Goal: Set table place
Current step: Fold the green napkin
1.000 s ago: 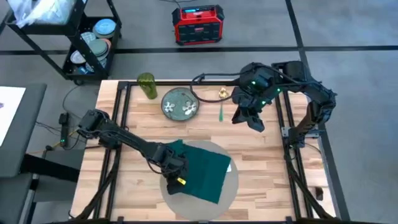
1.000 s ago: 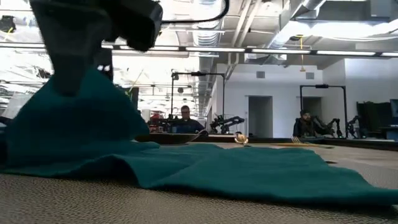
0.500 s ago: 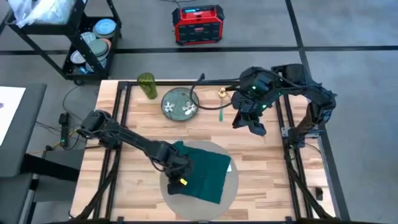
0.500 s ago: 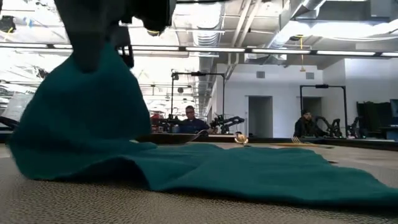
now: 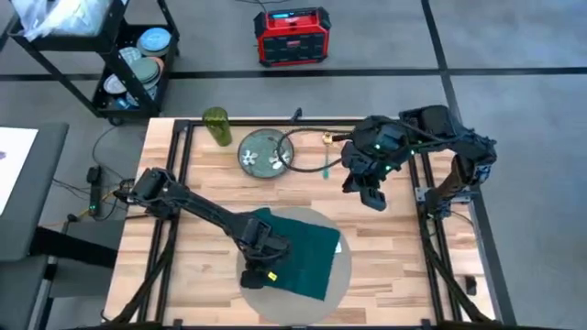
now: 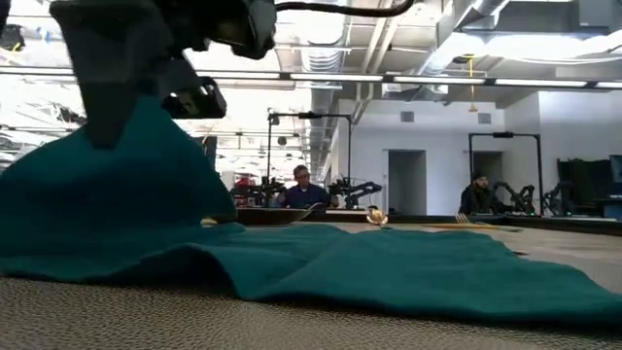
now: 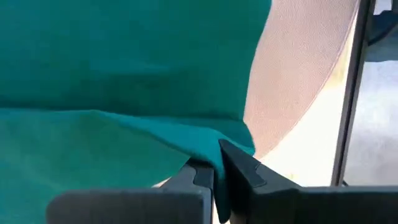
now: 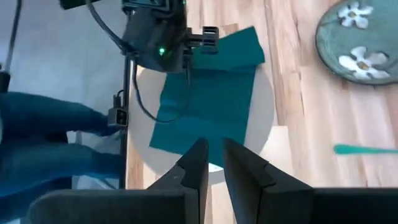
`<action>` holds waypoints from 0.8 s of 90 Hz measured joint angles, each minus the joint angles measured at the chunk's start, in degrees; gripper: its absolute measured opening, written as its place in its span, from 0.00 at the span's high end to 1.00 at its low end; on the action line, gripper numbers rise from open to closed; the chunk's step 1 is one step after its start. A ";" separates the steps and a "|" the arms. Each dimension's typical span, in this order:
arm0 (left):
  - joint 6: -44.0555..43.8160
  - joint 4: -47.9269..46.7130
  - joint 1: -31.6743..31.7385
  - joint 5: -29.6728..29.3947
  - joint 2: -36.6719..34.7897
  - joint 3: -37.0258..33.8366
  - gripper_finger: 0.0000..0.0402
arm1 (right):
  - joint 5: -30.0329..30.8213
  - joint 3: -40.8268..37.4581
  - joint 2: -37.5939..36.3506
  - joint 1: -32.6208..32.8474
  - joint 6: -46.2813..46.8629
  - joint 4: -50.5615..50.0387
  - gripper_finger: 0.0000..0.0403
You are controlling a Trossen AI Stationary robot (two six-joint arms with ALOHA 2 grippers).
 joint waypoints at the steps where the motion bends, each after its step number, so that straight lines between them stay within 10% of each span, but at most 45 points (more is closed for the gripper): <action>1: 0.41 -0.10 0.03 -0.01 0.01 0.10 1.00 | 0.31 0.00 0.00 0.25 0.39 -0.01 0.91; 72: 9.78 -1.30 -0.98 -8.04 -0.02 8.02 1.00 | 23.92 0.00 0.00 18.25 26.75 0.70 0.91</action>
